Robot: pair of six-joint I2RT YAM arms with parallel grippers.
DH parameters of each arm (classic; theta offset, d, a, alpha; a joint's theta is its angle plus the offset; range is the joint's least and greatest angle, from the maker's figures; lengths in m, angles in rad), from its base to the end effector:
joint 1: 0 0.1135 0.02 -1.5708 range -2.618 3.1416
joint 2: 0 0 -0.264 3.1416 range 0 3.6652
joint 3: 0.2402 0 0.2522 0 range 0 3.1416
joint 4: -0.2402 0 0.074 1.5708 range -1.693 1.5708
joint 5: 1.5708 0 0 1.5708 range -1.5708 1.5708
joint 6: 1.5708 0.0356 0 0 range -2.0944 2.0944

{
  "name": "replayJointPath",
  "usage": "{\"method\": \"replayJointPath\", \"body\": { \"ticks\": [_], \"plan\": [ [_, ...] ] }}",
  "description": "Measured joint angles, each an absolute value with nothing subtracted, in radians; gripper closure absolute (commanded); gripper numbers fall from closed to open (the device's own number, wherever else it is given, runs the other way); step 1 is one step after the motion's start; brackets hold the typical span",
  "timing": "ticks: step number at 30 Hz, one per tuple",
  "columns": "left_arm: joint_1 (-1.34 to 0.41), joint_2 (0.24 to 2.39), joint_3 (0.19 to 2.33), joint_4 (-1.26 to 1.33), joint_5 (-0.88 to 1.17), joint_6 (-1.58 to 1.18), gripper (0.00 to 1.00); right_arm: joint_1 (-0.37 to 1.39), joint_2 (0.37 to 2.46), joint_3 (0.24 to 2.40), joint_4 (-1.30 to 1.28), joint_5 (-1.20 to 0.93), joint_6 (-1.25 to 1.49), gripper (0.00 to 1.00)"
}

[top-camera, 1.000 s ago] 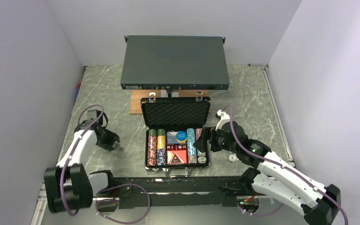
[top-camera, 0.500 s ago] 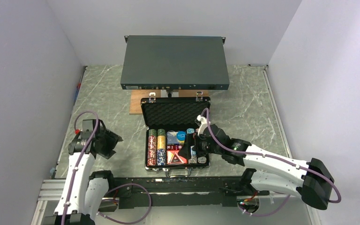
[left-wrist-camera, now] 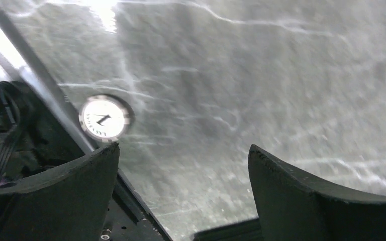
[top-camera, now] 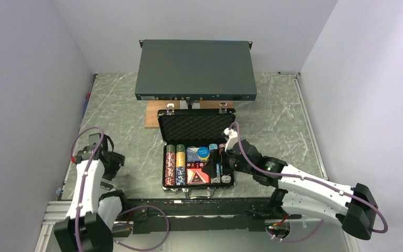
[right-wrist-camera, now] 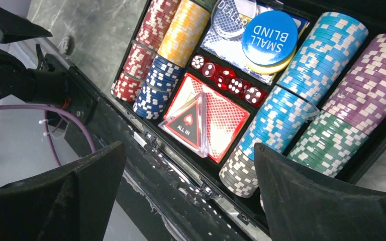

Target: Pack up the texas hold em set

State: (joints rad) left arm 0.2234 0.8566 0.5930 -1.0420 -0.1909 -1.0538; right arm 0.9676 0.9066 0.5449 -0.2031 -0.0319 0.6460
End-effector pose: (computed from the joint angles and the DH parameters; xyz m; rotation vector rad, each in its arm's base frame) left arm 0.1231 0.0349 0.2019 -1.7106 2.2439 0.0954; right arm 0.1126 0.1655 0.2322 -0.3879 2.2658 0.9386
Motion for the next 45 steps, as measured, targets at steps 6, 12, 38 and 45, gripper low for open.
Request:
{"method": "replayJointPath", "body": {
  "ticks": [6,12,38,45],
  "plan": [
    [0.35,1.048,0.595,-1.037,-0.227,-1.068,0.01,0.968,0.894,0.545,-0.226,-0.03,0.614,0.0],
    [0.372,1.062,0.608,-1.098,-0.284,-1.121,0.01,0.963,0.886,0.545,-0.236,-0.03,0.599,0.01],
    [0.475,1.085,0.53,-1.032,-0.285,-1.19,0.02,0.918,0.973,0.62,-0.308,-0.083,0.592,0.01],
    [0.477,1.063,0.519,-1.002,-0.286,-1.187,0.03,0.902,0.959,0.63,-0.315,-0.082,0.591,0.0]
  ]
}}
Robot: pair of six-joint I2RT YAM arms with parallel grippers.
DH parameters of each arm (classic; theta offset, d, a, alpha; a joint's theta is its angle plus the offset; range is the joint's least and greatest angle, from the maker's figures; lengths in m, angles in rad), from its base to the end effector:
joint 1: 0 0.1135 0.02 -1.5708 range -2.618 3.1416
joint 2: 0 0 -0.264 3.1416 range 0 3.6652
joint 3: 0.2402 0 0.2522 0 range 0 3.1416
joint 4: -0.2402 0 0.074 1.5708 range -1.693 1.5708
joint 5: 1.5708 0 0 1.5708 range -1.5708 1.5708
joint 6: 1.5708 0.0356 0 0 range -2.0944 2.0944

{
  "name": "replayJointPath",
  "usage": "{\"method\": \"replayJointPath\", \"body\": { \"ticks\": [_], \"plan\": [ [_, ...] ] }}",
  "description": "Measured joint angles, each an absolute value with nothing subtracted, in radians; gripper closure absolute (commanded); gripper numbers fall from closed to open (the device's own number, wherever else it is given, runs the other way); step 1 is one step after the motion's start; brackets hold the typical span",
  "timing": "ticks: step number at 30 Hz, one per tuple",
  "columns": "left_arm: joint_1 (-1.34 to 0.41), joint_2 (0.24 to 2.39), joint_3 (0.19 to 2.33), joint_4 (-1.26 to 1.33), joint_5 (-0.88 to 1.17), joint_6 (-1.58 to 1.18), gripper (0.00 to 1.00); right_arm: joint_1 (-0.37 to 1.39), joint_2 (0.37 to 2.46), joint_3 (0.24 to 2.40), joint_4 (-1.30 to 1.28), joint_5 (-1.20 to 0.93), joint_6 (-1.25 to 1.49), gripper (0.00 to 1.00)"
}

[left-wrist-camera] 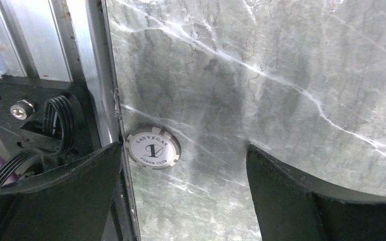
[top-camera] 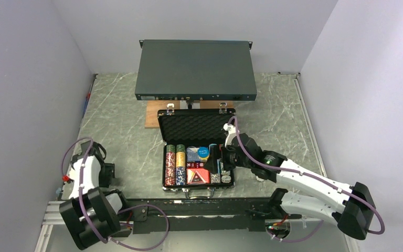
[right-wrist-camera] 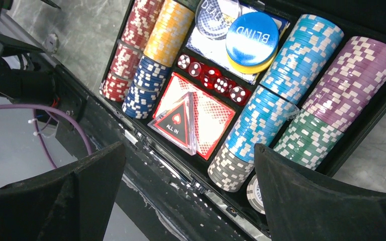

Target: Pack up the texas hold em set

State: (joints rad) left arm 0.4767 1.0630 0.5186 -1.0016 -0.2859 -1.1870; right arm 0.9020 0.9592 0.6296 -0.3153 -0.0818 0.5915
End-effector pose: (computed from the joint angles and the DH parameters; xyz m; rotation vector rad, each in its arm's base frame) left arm 0.1153 0.0708 0.1605 -2.2167 2.0125 0.3911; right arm 0.1261 0.1643 0.2413 -0.4143 2.3340 0.8747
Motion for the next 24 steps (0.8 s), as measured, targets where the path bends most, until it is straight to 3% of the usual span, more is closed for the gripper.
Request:
{"method": "replayJointPath", "body": {
  "ticks": [16,24],
  "plan": [
    [0.469,0.876,0.416,-0.949,-0.264,-1.127,0.13,0.87,0.918,0.63,-0.355,-0.083,0.583,0.01],
    [0.252,1.031,0.472,-0.876,-0.305,-1.112,0.16,0.865,0.9,0.629,-0.356,-0.083,0.587,0.0]
  ]
}}
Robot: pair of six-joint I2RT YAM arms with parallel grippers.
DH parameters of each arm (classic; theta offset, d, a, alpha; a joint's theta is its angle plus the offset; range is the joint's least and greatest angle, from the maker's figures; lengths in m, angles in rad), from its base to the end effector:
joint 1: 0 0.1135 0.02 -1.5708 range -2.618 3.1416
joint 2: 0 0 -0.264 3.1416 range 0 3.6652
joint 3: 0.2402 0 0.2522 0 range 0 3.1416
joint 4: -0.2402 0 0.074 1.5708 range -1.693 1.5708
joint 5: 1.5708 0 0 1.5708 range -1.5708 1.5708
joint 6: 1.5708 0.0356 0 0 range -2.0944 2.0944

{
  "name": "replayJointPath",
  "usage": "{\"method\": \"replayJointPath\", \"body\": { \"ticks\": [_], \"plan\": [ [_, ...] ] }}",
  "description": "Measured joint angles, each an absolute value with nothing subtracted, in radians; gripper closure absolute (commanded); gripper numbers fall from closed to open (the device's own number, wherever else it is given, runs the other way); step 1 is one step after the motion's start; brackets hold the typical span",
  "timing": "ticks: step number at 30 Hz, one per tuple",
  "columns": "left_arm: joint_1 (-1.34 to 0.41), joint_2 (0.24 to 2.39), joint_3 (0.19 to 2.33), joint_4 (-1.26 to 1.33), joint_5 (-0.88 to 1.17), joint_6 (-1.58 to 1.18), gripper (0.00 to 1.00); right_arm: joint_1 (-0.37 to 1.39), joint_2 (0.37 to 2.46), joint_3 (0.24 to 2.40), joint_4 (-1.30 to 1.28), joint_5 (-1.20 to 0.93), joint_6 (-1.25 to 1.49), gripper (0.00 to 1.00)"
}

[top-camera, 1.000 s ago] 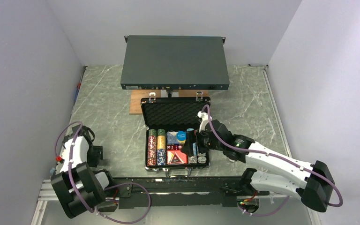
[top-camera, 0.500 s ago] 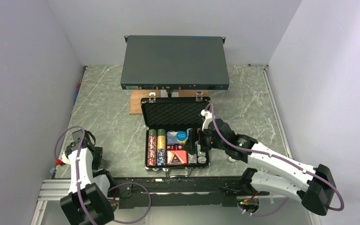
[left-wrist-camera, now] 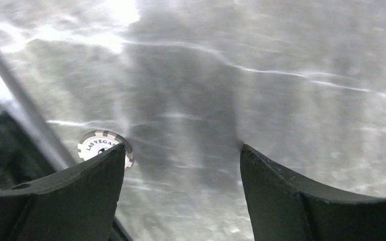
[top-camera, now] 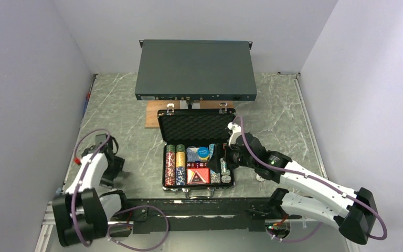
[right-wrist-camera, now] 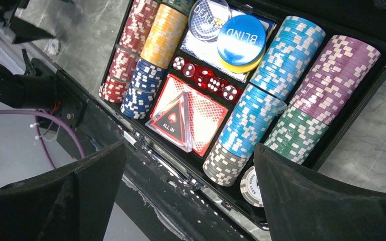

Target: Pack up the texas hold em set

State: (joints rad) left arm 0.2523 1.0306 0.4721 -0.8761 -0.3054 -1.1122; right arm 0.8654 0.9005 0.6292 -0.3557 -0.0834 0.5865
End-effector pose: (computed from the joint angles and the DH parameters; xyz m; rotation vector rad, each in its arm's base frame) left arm 0.1314 0.0449 0.1540 -1.8357 2.2118 0.3204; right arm 0.1253 0.1517 0.2483 -0.3753 2.3151 0.8676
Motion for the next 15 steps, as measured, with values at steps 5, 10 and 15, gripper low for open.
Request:
{"method": "replayJointPath", "body": {
  "ticks": [5,10,15],
  "plan": [
    [0.131,1.204,0.57,-0.795,-0.314,-1.12,0.16,0.865,0.887,0.629,-0.357,-0.079,0.587,0.0],
    [0.088,1.233,0.598,-0.767,-0.324,-1.114,0.13,0.864,0.849,0.627,-0.358,-0.067,0.587,0.01],
    [0.084,1.168,0.565,-0.69,-0.275,-1.05,0.12,0.857,0.84,0.603,-0.352,-0.061,0.587,0.0]
  ]
}}
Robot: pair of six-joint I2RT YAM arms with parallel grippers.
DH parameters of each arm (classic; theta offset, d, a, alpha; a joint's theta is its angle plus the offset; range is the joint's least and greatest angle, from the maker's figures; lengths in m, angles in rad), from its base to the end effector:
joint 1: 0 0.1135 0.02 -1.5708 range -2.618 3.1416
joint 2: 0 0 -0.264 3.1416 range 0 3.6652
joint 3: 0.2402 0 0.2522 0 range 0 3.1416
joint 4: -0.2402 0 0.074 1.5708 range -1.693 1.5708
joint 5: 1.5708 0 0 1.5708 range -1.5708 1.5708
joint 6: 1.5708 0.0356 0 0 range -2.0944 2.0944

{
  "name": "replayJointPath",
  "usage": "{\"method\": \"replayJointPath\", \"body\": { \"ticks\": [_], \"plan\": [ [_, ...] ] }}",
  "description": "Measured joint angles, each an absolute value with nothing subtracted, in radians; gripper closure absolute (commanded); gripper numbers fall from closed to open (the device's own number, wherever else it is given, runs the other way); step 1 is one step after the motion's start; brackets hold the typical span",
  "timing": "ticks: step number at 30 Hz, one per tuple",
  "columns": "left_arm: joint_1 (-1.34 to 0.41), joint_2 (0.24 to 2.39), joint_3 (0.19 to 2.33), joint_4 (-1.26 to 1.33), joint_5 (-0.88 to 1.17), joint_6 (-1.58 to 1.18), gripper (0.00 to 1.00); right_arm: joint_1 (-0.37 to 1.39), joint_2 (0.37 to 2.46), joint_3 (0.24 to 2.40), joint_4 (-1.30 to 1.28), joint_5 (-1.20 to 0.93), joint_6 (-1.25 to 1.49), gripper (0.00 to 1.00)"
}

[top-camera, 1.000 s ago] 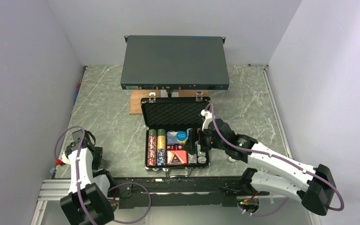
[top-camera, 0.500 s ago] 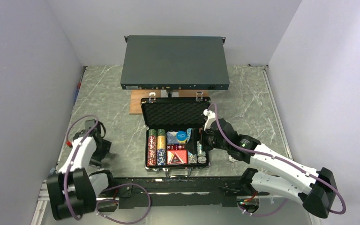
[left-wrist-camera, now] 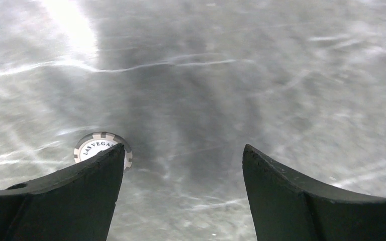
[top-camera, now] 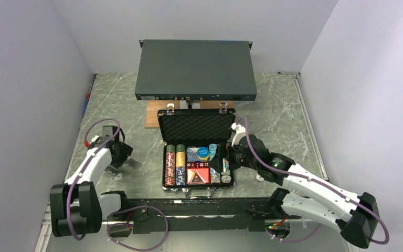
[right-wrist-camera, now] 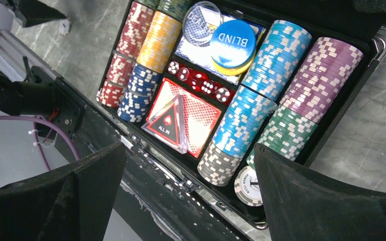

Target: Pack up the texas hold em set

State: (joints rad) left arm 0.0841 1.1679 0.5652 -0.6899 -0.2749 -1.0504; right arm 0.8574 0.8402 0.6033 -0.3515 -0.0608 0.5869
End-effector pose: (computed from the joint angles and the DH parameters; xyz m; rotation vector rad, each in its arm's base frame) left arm 0.1806 0.0249 0.1628 -1.5309 2.3032 0.1588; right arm 0.1208 0.1429 0.2502 -0.3469 2.2724 0.8651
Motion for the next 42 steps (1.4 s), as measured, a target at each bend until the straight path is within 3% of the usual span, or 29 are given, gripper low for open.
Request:
{"method": "replayJointPath", "body": {
  "ticks": [8,16,20,25,42],
  "plan": [
    [0.077,1.105,0.51,-0.418,-0.029,-0.934,0.09,0.852,0.857,0.578,-0.32,-0.062,0.582,0.0],
    [0.073,1.028,0.542,-0.585,-0.025,-0.904,0.02,0.846,0.84,0.536,-0.268,-0.091,0.573,0.01],
    [0.076,1.024,0.57,-0.685,-0.07,-0.93,0.07,0.837,0.83,0.521,-0.258,-0.115,0.563,0.01],
    [0.126,1.085,0.604,-0.736,-0.099,-0.948,0.24,0.81,0.814,0.503,-0.253,-0.135,0.549,0.01],
    [0.208,1.242,0.603,-0.703,-0.108,-0.975,0.33,0.753,0.836,0.485,-0.223,-0.179,0.554,0.01]
  ]
}}
